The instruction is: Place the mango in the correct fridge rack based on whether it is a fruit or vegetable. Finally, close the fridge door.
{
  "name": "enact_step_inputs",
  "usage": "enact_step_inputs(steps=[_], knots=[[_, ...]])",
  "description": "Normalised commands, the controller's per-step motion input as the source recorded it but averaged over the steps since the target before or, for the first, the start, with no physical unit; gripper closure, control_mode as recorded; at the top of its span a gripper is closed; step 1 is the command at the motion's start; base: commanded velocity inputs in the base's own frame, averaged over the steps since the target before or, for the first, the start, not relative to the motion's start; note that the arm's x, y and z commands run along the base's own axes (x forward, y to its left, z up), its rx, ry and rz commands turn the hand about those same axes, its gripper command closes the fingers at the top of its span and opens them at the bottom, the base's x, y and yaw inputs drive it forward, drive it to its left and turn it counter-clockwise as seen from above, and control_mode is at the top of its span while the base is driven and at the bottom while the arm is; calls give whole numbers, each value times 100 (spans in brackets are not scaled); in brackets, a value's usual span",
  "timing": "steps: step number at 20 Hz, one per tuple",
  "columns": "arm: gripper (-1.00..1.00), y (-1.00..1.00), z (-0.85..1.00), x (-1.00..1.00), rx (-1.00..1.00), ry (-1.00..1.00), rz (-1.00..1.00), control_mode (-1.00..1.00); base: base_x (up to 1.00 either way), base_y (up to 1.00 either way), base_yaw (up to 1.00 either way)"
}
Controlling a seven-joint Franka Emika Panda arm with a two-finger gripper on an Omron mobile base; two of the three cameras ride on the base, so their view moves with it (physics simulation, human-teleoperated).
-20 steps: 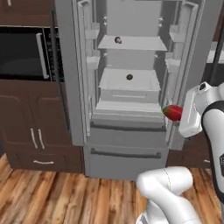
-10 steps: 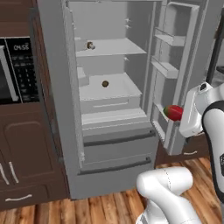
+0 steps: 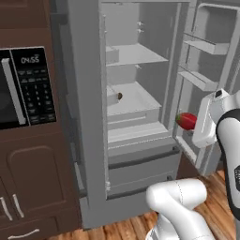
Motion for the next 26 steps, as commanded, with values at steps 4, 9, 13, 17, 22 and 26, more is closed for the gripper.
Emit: enact_step_inputs(steps=[4,9,13,17,22,26], knots=[[100,0,0,0,0,0,0,100,70,-8,-3],[100,0,0,0,0,0,0,100,74,-1,0],[100,0,0,0,0,0,0,100,73,0,0],[100,0,0,0,0,0,0,100,63,0,0],[100,3,-21,16,-2,0,0,-100,27,0,0],[100,5,-68,36,-7,0,0,-100,0,0,0]])
